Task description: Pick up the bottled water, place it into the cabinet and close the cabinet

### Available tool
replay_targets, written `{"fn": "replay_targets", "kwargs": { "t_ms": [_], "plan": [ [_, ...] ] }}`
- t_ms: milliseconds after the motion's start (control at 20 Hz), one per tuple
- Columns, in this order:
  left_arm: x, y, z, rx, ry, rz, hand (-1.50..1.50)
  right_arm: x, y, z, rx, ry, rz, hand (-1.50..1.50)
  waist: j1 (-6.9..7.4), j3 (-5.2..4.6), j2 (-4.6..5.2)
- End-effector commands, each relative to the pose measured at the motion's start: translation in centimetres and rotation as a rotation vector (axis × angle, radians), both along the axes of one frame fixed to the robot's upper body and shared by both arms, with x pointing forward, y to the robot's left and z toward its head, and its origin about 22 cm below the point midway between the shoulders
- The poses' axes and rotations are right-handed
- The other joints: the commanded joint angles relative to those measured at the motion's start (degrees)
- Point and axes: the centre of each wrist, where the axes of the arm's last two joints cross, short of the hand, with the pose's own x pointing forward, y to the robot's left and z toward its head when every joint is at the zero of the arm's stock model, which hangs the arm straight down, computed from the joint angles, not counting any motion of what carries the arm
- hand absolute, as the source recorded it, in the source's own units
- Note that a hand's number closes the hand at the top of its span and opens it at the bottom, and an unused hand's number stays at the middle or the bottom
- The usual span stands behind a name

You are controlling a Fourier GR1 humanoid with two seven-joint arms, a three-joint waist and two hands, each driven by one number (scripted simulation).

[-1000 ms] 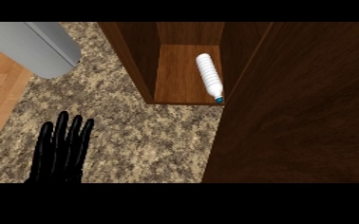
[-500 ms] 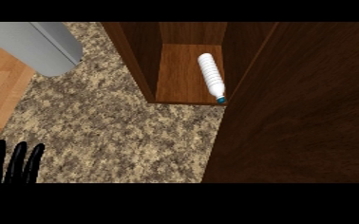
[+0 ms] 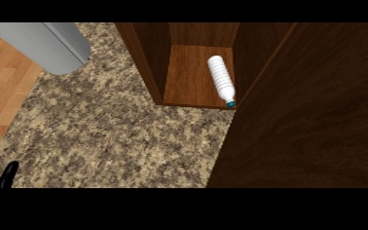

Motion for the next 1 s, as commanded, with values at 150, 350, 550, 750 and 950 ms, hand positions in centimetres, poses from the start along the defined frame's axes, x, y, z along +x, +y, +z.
{"fn": "replay_targets", "kwargs": {
  "t_ms": [150, 350, 550, 750, 950],
  "plan": [
    [-1.4, 2.8, -0.1, -0.035, -0.013, -0.006, -1.5, 1.5, 7.8, 2.1, 0.246, 0.076, 0.112, 1.5, 0.17, -0.14, -0.13],
    [-1.7, 4.5, 1.3, -0.024, -0.034, 0.003, -1.5, 4.3, 10.1, 2.9, 0.212, 0.089, 0.124, 1.5, -1.17, 0.0, -0.05],
    [-4.3, 6.6, 1.3, -0.023, -0.004, -0.006, -1.5, 7.8, 9.9, 5.1, 0.258, 0.12, 0.072, 1.5, -0.41, 0.01, -0.23],
    [-4.1, 8.3, 0.1, -0.057, -0.026, 0.008, -1.5, 12.8, 9.6, 5.6, 0.305, 0.128, 0.049, 1.5, -1.35, 0.04, 0.01],
    [-5.1, 8.8, 0.3, -0.05, -0.019, 0.031, -1.5, 15.7, 8.6, 5.7, 0.362, 0.176, 0.073, 1.5, -2.15, 0.1, -0.1]
  ]
}}
